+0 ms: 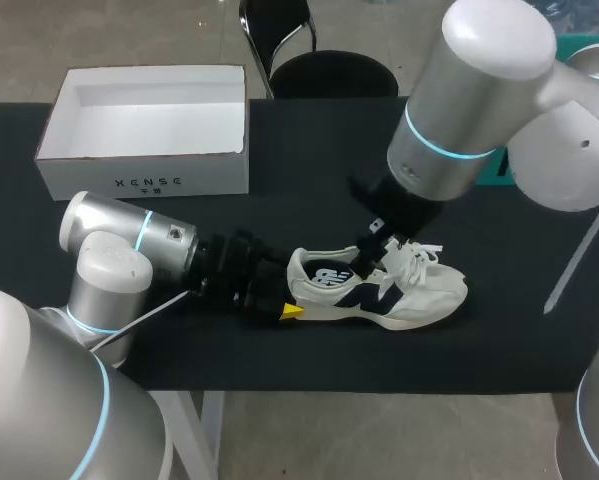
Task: Take the shoe out of the shoebox, open the shoe tongue, remove and reinsert the insole, then place the shoe into the shoebox
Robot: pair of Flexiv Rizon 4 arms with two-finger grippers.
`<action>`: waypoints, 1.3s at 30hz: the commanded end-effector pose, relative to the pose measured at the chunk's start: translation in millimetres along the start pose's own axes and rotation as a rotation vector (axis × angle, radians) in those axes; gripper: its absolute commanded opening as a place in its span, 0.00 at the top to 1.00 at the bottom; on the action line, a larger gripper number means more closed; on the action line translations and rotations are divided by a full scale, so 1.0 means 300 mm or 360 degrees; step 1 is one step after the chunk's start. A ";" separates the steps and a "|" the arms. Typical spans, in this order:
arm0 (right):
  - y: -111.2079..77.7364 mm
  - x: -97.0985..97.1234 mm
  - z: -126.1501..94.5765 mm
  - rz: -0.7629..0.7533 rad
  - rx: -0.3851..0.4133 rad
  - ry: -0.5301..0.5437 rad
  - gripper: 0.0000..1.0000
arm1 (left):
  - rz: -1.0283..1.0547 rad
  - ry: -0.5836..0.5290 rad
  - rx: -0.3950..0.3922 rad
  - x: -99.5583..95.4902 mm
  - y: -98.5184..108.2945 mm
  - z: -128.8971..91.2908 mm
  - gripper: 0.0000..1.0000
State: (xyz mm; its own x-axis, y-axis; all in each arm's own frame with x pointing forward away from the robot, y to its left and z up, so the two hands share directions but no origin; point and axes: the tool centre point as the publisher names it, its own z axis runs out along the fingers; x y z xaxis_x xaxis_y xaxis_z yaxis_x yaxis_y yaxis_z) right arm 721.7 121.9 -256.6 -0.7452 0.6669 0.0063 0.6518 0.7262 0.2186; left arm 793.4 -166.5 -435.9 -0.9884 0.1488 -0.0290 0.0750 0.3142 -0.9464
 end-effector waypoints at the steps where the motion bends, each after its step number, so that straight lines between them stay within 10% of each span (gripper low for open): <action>1: 0.010 -0.011 0.008 -0.0379 0.0056 0.0071 0.00 | 0.0001 -0.0003 -0.0002 0.000 0.007 0.009 1.00; 11: -0.026 0.084 0.017 -0.1099 -0.0133 0.0057 0.00 | 0.0001 -0.0003 -0.0002 0.000 0.007 0.009 1.00; 28: -0.024 0.098 0.014 -0.1023 -0.0130 -0.0014 0.00 | 0.0001 -0.0003 -0.0002 0.000 0.007 0.009 1.00; 29: -0.024 0.098 0.014 -0.1023 -0.0130 -0.0014 0.10 | 0.0001 -0.0003 -0.0002 0.000 0.007 0.009 1.00; 30: -0.024 0.098 0.014 -0.1023 -0.0130 -0.0014 0.52 | 0.0001 -0.0003 -0.0002 0.000 0.007 0.009 1.00; 32: -0.024 0.098 0.014 -0.1023 -0.0130 -0.0014 0.99 | 0.0001 -0.0003 -0.0002 0.000 0.007 0.009 1.00; 39: -0.010 0.080 0.030 -0.1000 -0.0119 0.0022 1.00 | 0.0001 -0.0003 -0.0002 0.000 0.007 0.009 1.00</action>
State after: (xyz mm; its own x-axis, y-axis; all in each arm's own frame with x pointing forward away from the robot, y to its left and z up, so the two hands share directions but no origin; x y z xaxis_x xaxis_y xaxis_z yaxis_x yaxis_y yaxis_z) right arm 696.3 136.8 -261.4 -0.9828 0.1181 -0.1417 0.0806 0.9658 0.2465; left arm 793.4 -166.5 -435.9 -0.9884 0.1488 -0.0290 0.0750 0.3142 -0.9464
